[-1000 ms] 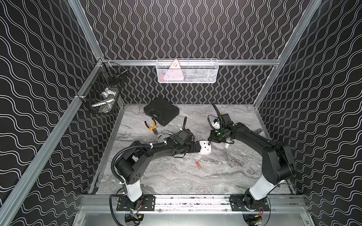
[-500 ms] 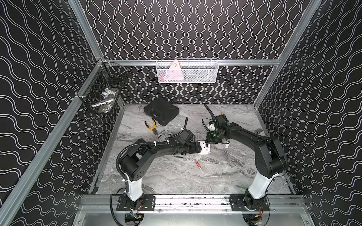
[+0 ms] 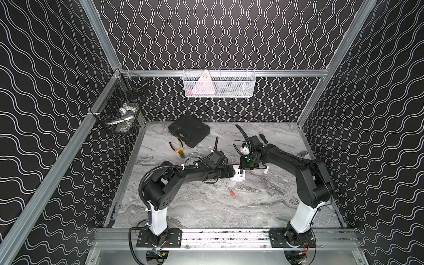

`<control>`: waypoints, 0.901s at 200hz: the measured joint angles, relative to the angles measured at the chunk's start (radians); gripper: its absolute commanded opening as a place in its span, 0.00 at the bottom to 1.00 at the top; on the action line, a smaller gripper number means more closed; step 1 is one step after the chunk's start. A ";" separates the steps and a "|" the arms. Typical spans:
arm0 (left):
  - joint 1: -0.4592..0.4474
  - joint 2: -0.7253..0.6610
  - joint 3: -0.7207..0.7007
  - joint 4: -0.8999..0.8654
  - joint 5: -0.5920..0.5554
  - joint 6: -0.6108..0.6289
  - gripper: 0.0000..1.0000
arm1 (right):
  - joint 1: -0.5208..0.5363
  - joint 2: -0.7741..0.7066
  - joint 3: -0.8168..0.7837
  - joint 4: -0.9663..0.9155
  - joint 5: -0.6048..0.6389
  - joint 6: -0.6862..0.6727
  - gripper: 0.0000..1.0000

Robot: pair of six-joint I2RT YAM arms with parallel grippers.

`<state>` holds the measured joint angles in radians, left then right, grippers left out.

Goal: Insert the battery into the alarm
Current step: Install the battery in the alarm.

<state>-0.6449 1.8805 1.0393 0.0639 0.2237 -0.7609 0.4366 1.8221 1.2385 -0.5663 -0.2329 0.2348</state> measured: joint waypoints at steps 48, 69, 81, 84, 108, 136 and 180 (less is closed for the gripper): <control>0.000 0.010 -0.012 0.041 0.003 -0.005 0.75 | 0.000 -0.010 0.004 -0.010 0.003 0.001 0.41; 0.002 0.010 -0.014 0.048 0.003 -0.008 0.76 | -0.002 -0.034 0.004 -0.012 0.020 0.009 0.43; 0.002 0.011 -0.014 0.048 0.003 -0.008 0.76 | -0.002 -0.048 0.003 -0.012 0.044 0.016 0.43; 0.002 0.011 -0.014 0.048 0.003 -0.008 0.76 | -0.002 -0.050 0.003 -0.012 0.048 0.018 0.43; 0.002 0.019 -0.011 0.057 0.003 -0.008 0.76 | -0.002 -0.060 0.003 -0.011 0.073 0.021 0.32; 0.002 0.027 0.000 0.054 0.000 -0.003 0.75 | -0.002 -0.045 0.008 -0.014 0.078 0.038 0.21; 0.002 0.036 0.003 0.060 -0.003 0.000 0.72 | -0.003 -0.026 0.005 -0.015 0.074 0.039 0.10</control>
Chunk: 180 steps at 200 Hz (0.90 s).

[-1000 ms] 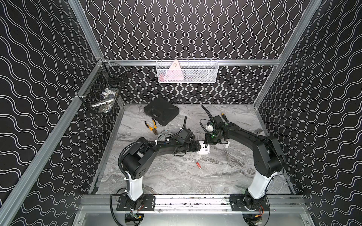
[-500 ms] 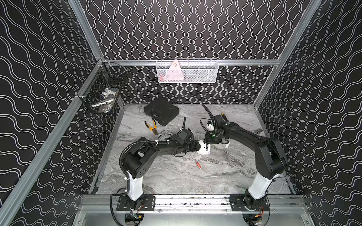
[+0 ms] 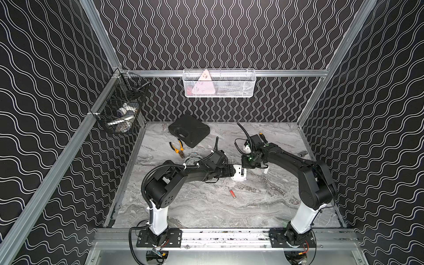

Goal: Insert the battery into the alarm
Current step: Install the battery in the alarm.

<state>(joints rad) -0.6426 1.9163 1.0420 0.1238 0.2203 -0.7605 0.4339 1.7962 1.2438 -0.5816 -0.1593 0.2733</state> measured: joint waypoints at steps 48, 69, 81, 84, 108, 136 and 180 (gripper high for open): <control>0.001 0.013 0.000 0.029 0.007 -0.002 0.70 | -0.003 -0.010 -0.025 0.020 -0.011 -0.002 0.04; 0.001 0.014 0.000 0.030 0.007 -0.003 0.70 | -0.003 0.000 -0.027 0.031 -0.023 -0.005 0.03; 0.001 0.015 0.001 0.030 0.007 -0.004 0.69 | -0.003 0.010 -0.024 0.043 -0.041 -0.005 0.04; 0.001 0.015 0.001 0.030 0.008 -0.004 0.69 | -0.003 0.011 -0.023 0.042 -0.042 -0.005 0.04; 0.001 0.018 0.001 0.034 0.011 -0.004 0.68 | -0.001 0.006 -0.026 0.024 -0.026 -0.005 0.07; 0.001 0.025 -0.002 0.045 0.022 -0.025 0.64 | 0.002 -0.002 -0.006 -0.037 -0.021 -0.005 0.07; 0.001 0.031 -0.003 0.061 0.039 -0.035 0.62 | 0.002 -0.021 0.039 -0.053 -0.013 -0.004 0.10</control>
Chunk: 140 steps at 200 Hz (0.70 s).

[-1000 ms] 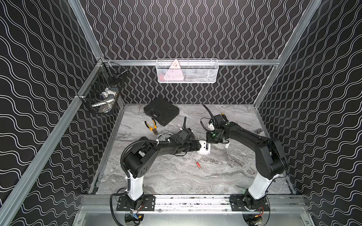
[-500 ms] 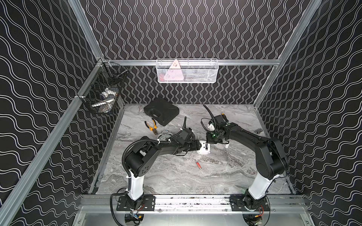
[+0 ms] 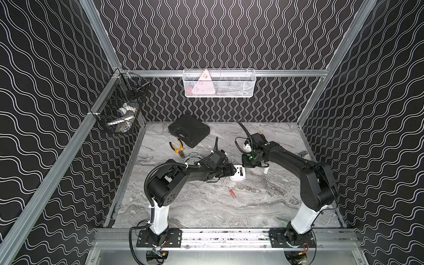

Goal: Insert the battery into the alarm
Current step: Install the battery in the alarm.

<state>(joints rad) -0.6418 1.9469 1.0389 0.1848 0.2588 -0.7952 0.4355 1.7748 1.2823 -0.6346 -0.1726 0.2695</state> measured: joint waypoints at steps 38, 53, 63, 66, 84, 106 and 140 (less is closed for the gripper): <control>0.000 0.000 0.000 0.002 0.003 0.000 0.61 | 0.000 0.034 0.013 -0.002 -0.008 0.004 0.09; 0.000 0.002 0.000 0.005 0.005 0.000 0.60 | 0.000 0.047 0.013 -0.002 -0.017 0.004 0.08; 0.000 0.002 0.000 0.006 0.007 0.000 0.60 | 0.000 0.052 0.013 -0.001 -0.021 0.004 0.08; 0.000 0.003 0.000 0.006 0.007 0.000 0.59 | 0.001 0.054 0.012 -0.001 -0.021 0.004 0.07; 0.000 0.005 0.001 0.010 0.010 0.000 0.59 | 0.001 0.065 0.006 0.002 -0.026 0.007 0.07; 0.000 0.007 0.001 0.010 0.010 0.000 0.58 | 0.000 0.075 0.000 0.006 -0.032 0.008 0.07; 0.001 0.008 -0.001 0.012 0.010 0.000 0.55 | -0.001 0.075 -0.012 0.021 -0.039 0.008 0.06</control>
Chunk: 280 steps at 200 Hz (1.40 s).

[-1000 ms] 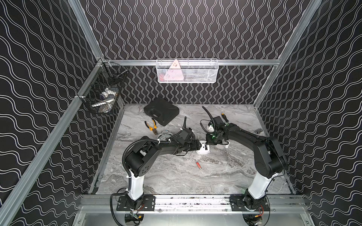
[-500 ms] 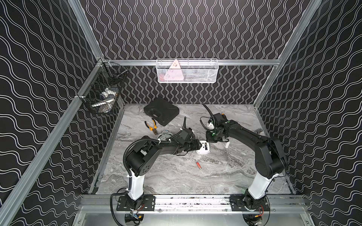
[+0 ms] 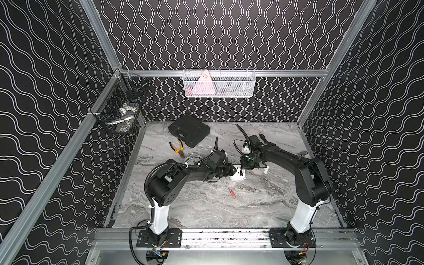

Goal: Insert the battery into the alarm
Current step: Install the battery in the alarm, then pick up the cover from the center of the board.

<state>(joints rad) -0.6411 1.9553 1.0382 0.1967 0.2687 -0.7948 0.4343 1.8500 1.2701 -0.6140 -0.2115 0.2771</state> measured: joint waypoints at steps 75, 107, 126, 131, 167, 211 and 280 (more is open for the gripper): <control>0.002 -0.001 -0.006 0.004 -0.001 -0.003 0.54 | 0.072 0.040 0.017 -0.021 0.121 0.017 0.06; 0.002 -0.001 -0.010 0.012 0.000 -0.004 0.54 | 0.078 0.021 -0.014 0.024 0.146 0.033 0.06; 0.003 -0.001 -0.012 0.016 0.001 -0.004 0.54 | 0.079 -0.004 -0.023 0.038 0.145 0.053 0.09; 0.003 -0.001 -0.012 0.017 0.002 -0.004 0.54 | 0.079 -0.013 -0.026 0.040 0.142 0.056 0.09; 0.005 0.002 -0.013 0.032 0.008 -0.003 0.55 | 0.044 -0.102 -0.065 0.054 0.022 0.118 0.31; 0.003 -0.019 -0.008 0.006 -0.011 0.005 0.65 | -0.114 -0.245 -0.230 0.140 0.071 0.217 0.41; 0.002 -0.100 0.034 -0.201 -0.063 0.042 0.99 | -0.276 -0.175 -0.191 0.092 0.235 0.235 0.25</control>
<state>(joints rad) -0.6388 1.8557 1.0721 -0.0040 0.2054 -0.7525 0.1581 1.6749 1.0794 -0.5224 0.0231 0.5121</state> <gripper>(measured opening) 0.991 0.276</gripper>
